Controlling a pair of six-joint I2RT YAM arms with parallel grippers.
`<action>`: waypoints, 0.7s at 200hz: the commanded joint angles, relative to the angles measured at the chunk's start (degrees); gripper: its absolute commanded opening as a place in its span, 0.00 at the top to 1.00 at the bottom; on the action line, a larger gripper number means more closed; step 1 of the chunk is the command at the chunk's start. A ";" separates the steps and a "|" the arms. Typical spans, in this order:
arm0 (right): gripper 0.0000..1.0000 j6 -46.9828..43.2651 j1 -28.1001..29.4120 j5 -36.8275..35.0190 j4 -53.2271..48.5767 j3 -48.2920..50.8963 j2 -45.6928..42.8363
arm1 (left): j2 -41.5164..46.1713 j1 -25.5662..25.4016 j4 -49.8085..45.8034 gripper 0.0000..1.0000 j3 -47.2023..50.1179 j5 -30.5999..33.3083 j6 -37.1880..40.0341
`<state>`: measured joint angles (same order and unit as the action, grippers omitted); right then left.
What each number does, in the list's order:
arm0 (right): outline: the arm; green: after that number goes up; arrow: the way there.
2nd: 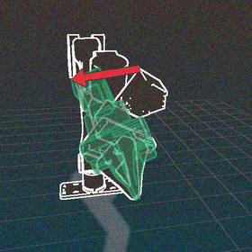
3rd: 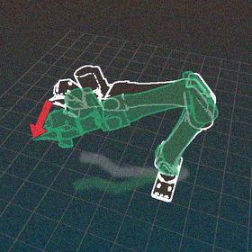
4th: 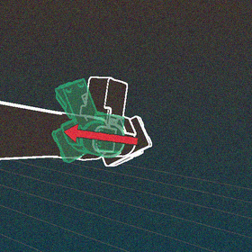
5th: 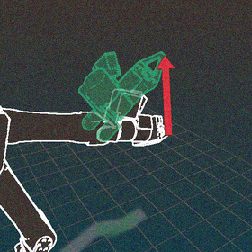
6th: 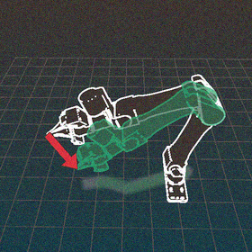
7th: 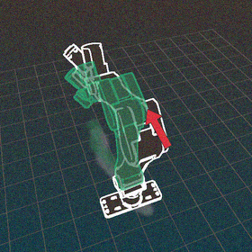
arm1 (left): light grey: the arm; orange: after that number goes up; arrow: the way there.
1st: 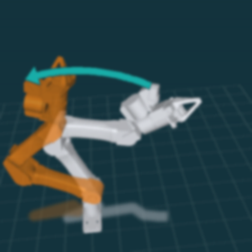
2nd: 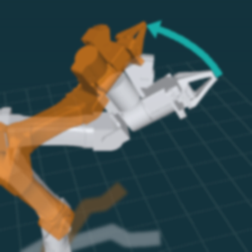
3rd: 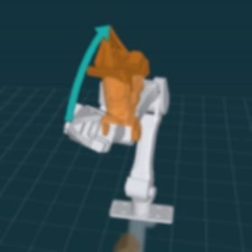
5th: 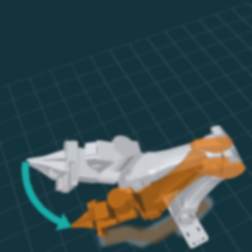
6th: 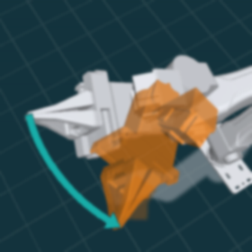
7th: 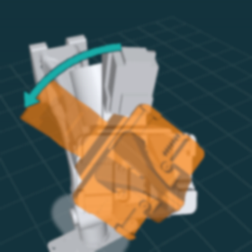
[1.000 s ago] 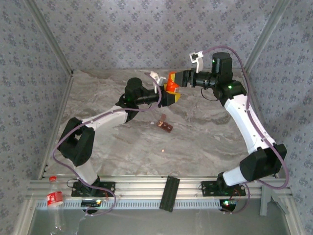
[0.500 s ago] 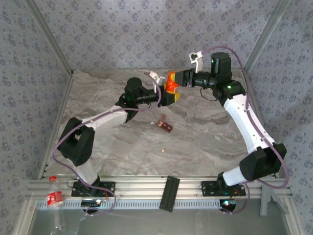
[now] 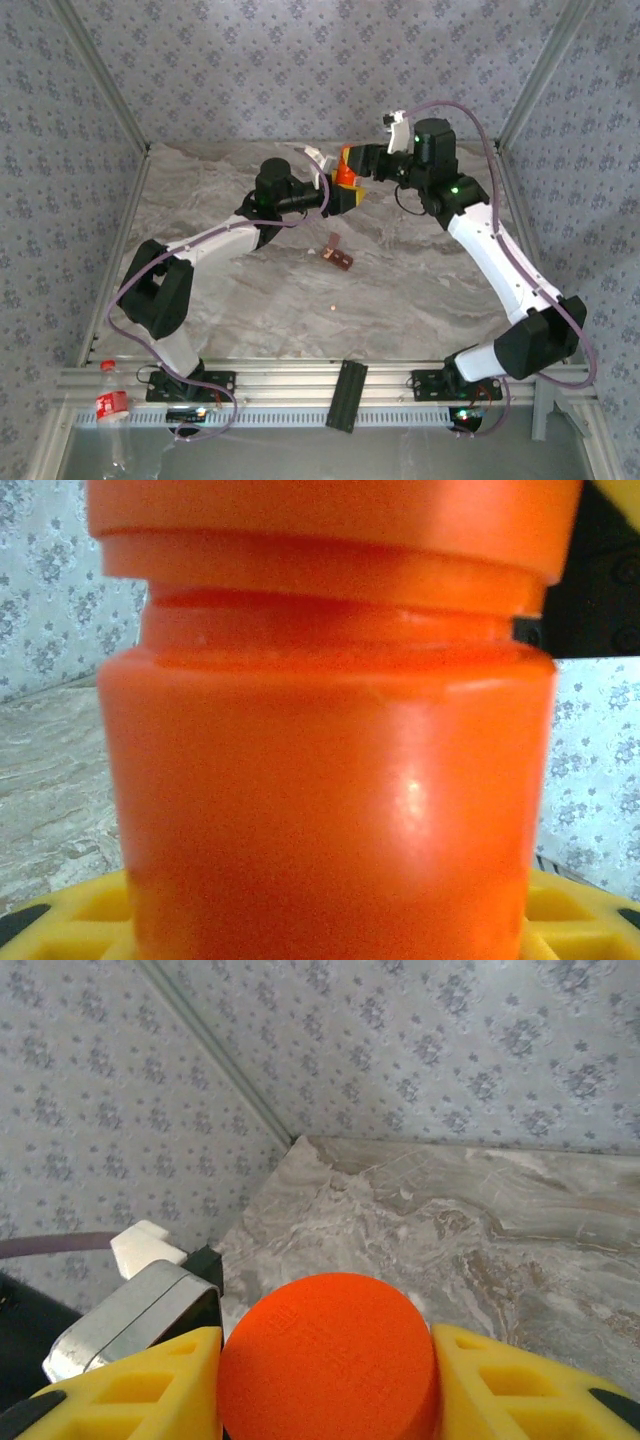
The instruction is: Sort the pills into containers
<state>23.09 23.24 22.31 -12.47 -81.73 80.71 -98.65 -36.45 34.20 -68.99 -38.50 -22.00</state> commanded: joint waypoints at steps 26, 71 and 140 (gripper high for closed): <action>0.49 3.84 2.16 -3.55 1.36 2.87 -1.21 | 3.64 -0.96 5.54 1.00 -1.55 2.96 1.51; 0.20 5.02 -2.56 2.58 1.60 2.73 -5.28 | 3.82 -0.57 5.63 1.00 -0.58 4.52 2.05; 0.08 -3.15 -11.60 19.82 -1.29 1.47 -9.53 | 4.87 0.89 3.16 1.00 -0.79 -4.37 2.93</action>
<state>25.30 13.37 32.84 -11.22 -77.80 70.08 -96.82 -36.36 36.16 -68.97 -36.51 -20.38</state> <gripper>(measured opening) 0.909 0.551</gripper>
